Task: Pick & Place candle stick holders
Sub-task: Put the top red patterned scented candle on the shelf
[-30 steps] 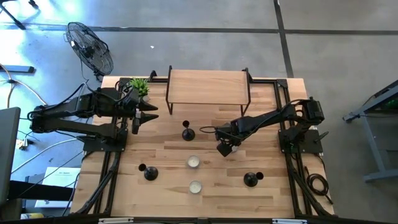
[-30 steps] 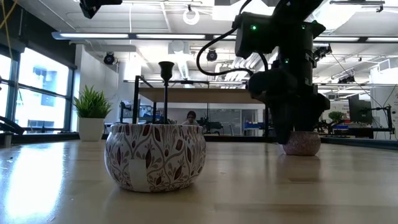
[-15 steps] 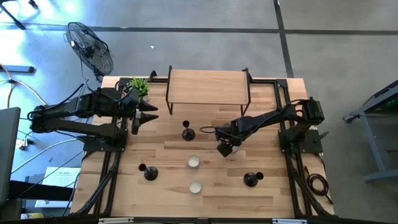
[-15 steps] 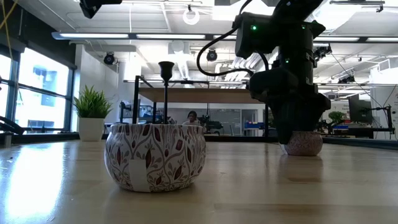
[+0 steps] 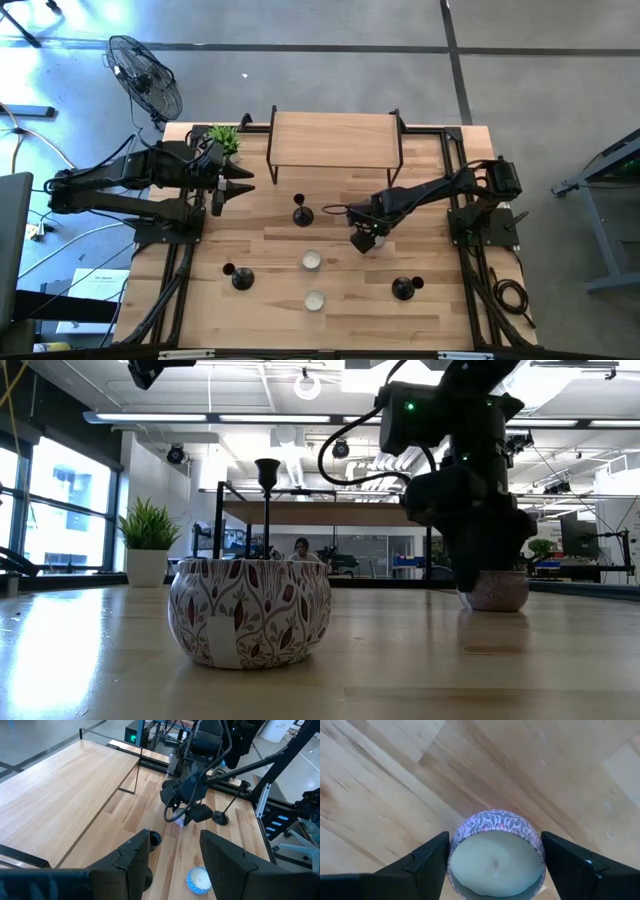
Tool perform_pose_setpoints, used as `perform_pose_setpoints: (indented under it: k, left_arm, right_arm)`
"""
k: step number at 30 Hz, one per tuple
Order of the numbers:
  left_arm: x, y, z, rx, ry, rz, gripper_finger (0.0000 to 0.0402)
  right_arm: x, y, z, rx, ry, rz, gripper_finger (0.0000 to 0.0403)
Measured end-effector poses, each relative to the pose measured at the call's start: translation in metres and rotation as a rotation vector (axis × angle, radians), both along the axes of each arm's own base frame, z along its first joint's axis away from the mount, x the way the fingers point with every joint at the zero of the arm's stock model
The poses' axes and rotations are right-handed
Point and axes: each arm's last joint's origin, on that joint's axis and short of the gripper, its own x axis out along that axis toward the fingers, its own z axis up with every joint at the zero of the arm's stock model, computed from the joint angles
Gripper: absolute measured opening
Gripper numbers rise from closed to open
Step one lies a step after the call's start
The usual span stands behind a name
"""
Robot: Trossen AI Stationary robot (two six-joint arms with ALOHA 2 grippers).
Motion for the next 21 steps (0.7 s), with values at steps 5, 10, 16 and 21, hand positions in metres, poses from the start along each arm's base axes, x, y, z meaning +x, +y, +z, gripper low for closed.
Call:
perform_pose_setpoints:
  k: [5, 10, 16, 21]
  left_arm:
    - [0.0, 0.0, 0.0, 0.0, 0.0, 0.0, 0.0173]
    - [0.0, 0.0, 0.0, 0.0, -0.001, 0.0, 0.0173]
    - [0.0, 0.0, 0.0, 0.0, -0.001, 0.0, 0.0173]
    - [0.0, 0.0, 0.0, 0.001, -0.001, 0.002, 0.0173]
  right_arm:
    - [-0.006, 0.0, 0.01, 0.009, 0.007, 0.001, 0.0278]
    - [-0.013, 0.0, 0.026, 0.02, -0.022, 0.002, 0.0278]
    - [-0.023, -0.001, 0.052, 0.023, -0.103, -0.006, 0.0278]
    - [-0.032, -0.005, 0.075, 0.012, -0.203, -0.02, 0.0278]
